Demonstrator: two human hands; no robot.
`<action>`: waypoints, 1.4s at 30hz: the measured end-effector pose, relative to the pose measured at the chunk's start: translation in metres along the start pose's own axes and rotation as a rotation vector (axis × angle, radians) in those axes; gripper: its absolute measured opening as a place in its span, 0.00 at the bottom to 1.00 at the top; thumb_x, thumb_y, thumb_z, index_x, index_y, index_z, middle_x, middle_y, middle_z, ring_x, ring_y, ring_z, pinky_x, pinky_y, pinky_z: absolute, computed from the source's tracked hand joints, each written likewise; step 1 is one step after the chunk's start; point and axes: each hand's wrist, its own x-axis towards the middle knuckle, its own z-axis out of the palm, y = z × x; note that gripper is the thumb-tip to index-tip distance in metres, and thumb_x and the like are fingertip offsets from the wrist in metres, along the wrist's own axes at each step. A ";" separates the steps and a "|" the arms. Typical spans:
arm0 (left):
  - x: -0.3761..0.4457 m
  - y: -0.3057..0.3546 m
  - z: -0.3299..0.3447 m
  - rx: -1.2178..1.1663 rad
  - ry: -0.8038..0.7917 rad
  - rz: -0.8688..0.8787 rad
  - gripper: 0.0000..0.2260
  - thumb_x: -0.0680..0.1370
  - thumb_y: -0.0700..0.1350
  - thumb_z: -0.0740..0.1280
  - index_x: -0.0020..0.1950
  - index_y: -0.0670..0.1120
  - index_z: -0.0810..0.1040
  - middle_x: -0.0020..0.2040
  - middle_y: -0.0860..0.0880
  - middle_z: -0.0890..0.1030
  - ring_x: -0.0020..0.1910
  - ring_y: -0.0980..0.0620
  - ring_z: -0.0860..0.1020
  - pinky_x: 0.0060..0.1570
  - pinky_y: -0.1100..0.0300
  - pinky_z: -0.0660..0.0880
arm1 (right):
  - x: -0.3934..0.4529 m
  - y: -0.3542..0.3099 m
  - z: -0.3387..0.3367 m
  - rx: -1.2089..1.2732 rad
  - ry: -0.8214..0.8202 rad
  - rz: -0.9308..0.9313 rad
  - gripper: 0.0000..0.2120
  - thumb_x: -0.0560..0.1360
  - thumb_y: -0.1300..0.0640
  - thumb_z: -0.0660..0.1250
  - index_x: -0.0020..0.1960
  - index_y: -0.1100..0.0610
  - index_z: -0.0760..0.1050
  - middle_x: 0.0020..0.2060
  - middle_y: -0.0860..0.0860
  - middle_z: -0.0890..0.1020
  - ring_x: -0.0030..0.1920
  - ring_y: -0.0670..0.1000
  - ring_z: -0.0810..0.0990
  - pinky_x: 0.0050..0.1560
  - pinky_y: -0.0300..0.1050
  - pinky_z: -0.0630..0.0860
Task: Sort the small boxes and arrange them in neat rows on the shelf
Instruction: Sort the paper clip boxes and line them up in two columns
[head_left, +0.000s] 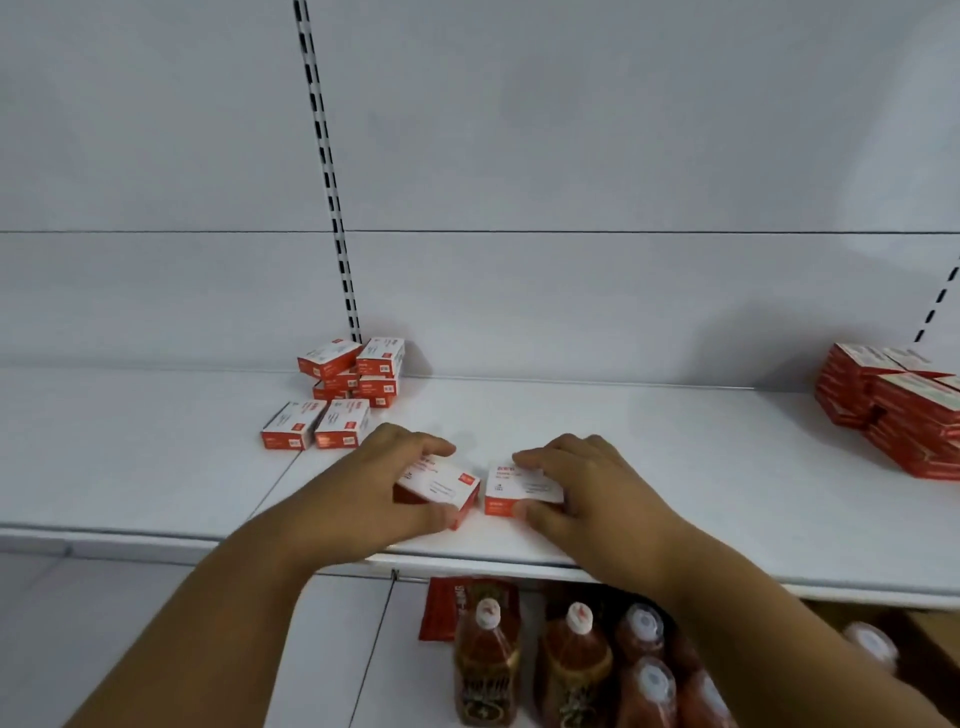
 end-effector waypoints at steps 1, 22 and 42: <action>-0.001 -0.003 0.001 -0.019 0.005 0.009 0.25 0.73 0.56 0.73 0.67 0.65 0.69 0.65 0.63 0.67 0.63 0.62 0.69 0.55 0.68 0.70 | -0.001 0.000 0.001 0.017 0.002 -0.010 0.24 0.78 0.41 0.62 0.72 0.45 0.68 0.62 0.42 0.74 0.61 0.46 0.68 0.63 0.42 0.66; 0.009 -0.017 0.008 0.196 0.076 0.303 0.23 0.74 0.64 0.66 0.67 0.59 0.69 0.60 0.59 0.72 0.55 0.58 0.73 0.53 0.61 0.76 | -0.002 -0.025 0.001 0.021 -0.017 0.127 0.22 0.74 0.44 0.70 0.68 0.41 0.73 0.56 0.38 0.72 0.51 0.37 0.71 0.51 0.30 0.66; 0.014 -0.039 -0.031 0.092 0.137 0.175 0.17 0.76 0.63 0.65 0.62 0.59 0.70 0.60 0.60 0.74 0.53 0.58 0.74 0.52 0.59 0.74 | 0.033 -0.051 -0.022 0.031 -0.106 0.281 0.27 0.70 0.35 0.69 0.66 0.40 0.70 0.54 0.42 0.75 0.47 0.43 0.74 0.49 0.38 0.70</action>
